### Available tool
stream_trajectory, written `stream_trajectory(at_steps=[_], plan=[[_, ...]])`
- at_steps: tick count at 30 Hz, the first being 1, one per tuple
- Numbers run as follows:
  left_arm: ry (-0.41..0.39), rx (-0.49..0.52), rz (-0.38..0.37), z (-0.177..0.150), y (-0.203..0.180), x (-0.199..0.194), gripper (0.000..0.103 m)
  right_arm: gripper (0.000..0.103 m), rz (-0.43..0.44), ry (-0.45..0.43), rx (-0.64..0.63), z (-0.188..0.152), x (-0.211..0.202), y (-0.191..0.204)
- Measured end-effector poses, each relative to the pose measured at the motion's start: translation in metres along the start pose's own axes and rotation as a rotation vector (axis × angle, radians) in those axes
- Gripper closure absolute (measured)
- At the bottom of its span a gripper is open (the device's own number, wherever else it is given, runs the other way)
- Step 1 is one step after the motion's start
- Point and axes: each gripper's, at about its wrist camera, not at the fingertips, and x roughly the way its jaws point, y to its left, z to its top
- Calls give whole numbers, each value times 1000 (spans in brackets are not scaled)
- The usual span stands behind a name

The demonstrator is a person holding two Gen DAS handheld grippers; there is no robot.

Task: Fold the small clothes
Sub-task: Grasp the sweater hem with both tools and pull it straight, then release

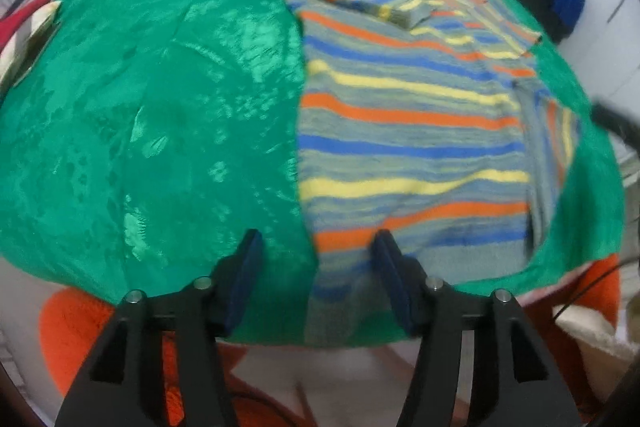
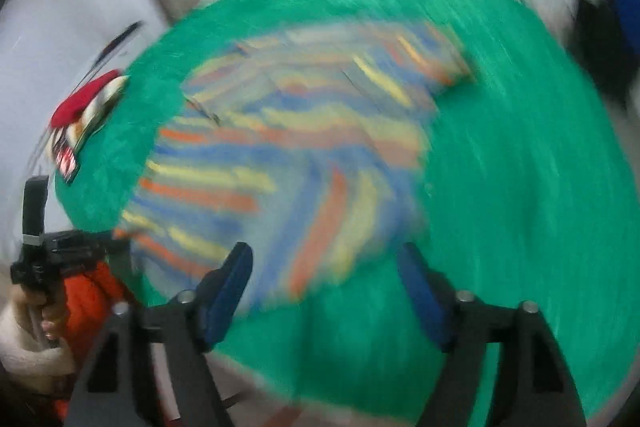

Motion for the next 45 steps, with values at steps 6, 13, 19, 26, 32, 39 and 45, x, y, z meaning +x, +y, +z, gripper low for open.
stream_trajectory(at_steps=[6,13,19,26,32,39,45], plan=[[69,-28,-78,-6,4,14,99,101,-13,205,-226,13,72,5],[38,-5,-118,-13,10,-19,99,101,76,139,-110,-47,-34,-30],[75,7,-101,-8,6,5,96,71,66,210,109,-110,-35,-72],[69,58,-78,-9,-3,12,77,47,260,166,355,-137,-8,-95],[65,70,-8,-6,-6,-6,100,98,243,190,363,-129,1,-92],[115,96,64,-15,-10,2,100,98,176,304,330,-142,-21,-73],[134,48,79,-9,-13,27,100,98,121,356,423,-159,25,-86]])
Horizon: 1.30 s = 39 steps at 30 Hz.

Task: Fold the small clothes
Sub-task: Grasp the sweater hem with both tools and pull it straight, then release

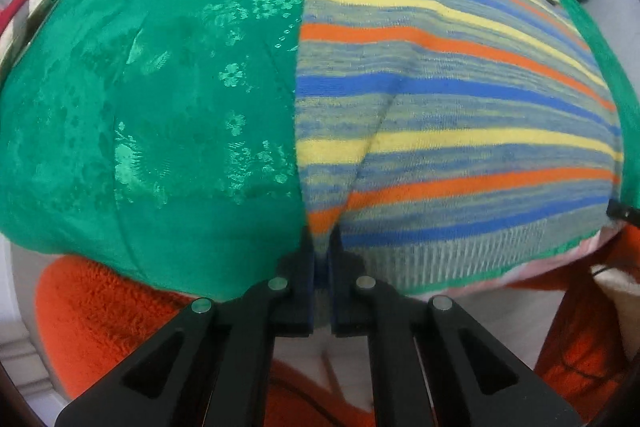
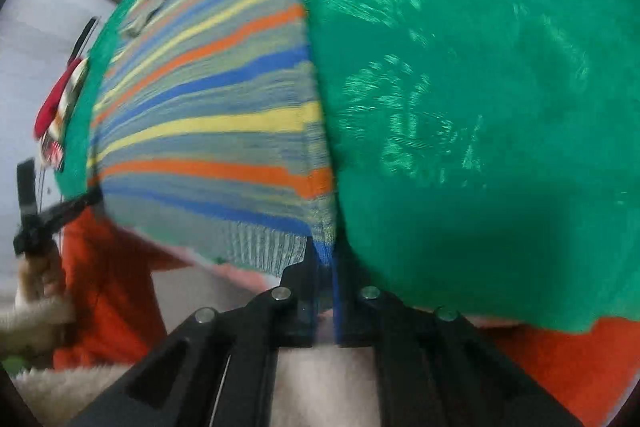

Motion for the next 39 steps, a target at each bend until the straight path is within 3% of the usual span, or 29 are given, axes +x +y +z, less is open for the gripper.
stream_trajectory(at_steps=[9,12,29,31,35,39], plan=[[-15,4,15,10,-25,5,100,98,11,-12,20,3,3,-6],[-15,2,5,-5,-9,-1,99,98,8,-19,28,0,4,-7],[-42,24,22,-15,-20,6,95,99,0,-48,60,-3,1,-7],[-47,32,32,-18,-23,3,87,99,-7,-46,54,-4,0,-5],[-71,23,42,-27,-23,-14,41,82,-40,-3,31,-9,-5,2],[-173,-6,22,-31,-20,-49,29,56,-107,12,-22,-20,-19,9]])
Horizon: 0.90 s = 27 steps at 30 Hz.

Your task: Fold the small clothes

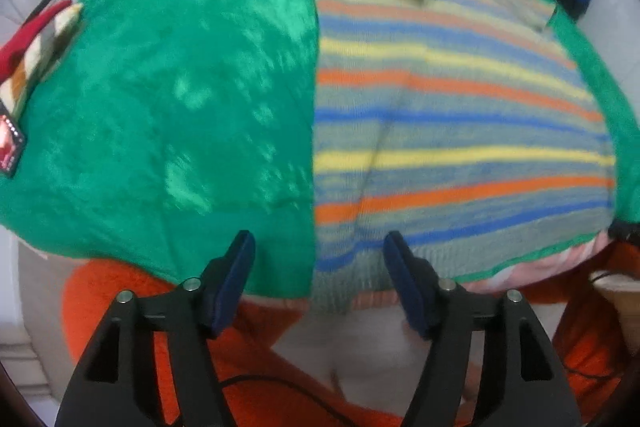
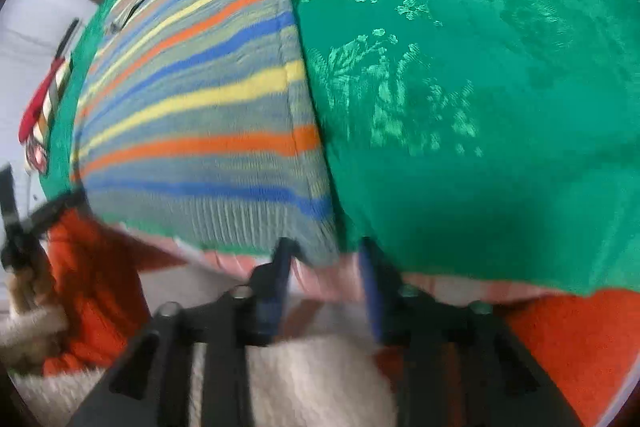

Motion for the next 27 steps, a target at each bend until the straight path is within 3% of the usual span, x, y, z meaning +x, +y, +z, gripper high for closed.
stream_trajectory(at_steps=[3,6,7,10,12,13,14,15,16,17,18,20,24,27], plan=[[-123,-17,35,9,1,-27,14,51,-85,-37,-43,-3,-20,2],[-273,-49,54,23,7,-46,5,46,-95,-118,-50,9,-48,2],[-352,-65,51,29,7,-53,5,44,-86,-150,-49,14,-56,3],[-461,-92,-2,44,15,-55,3,32,-124,-318,-56,32,-89,12],[-438,-111,-37,62,23,-46,3,18,-204,-459,-92,45,-111,26],[-398,-127,-67,68,25,-38,3,17,-206,-521,-120,47,-119,31],[-347,-145,-94,71,28,-29,3,16,-184,-593,-147,48,-125,35],[-298,-161,-107,73,29,-20,3,4,-146,-645,-170,49,-127,37],[-247,-180,-107,71,30,-9,3,1,-75,-665,-209,52,-121,37],[-214,-197,-79,67,30,3,3,0,-27,-627,-241,59,-108,35],[-204,-204,-46,60,28,8,3,0,-41,-517,-253,72,-86,34],[-187,-207,1,49,30,21,3,1,-84,-394,-267,89,-58,36],[-223,-193,-2,36,31,24,3,5,-157,-480,-354,133,-56,52],[-248,-210,6,35,36,19,3,5,-178,-485,-483,197,-47,80]])
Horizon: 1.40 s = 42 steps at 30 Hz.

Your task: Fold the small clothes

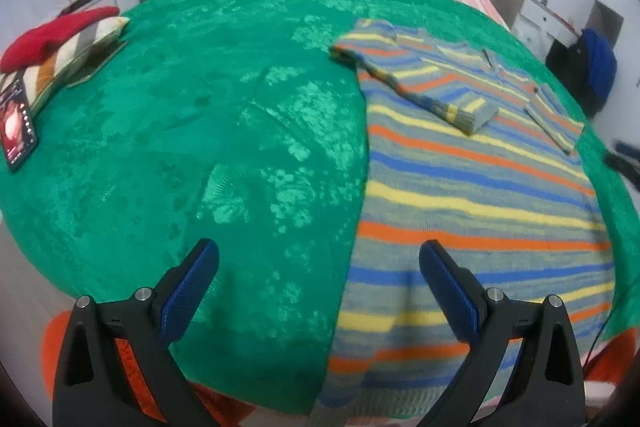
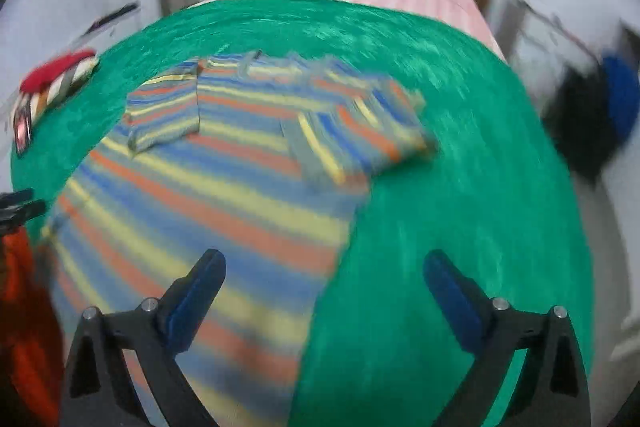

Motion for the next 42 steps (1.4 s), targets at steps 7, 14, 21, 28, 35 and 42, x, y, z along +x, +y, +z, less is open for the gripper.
stream_trajectory(at_steps=[7,14,21,28,35,42], plan=[[6,-92,37,2,27,3,3,46,58,237,-23,62,136,-14],[33,-182,1,-1,47,14,3,99,-156,81,368,42,46,-173],[68,-180,-12,-5,35,23,3,101,-248,117,595,-27,11,-255],[59,-166,25,-9,35,21,3,100,-68,46,773,-61,8,-266],[67,-155,21,-9,33,25,3,64,77,41,951,-86,7,-278],[76,-162,40,-11,37,27,3,101,-77,118,903,-90,12,-274]])
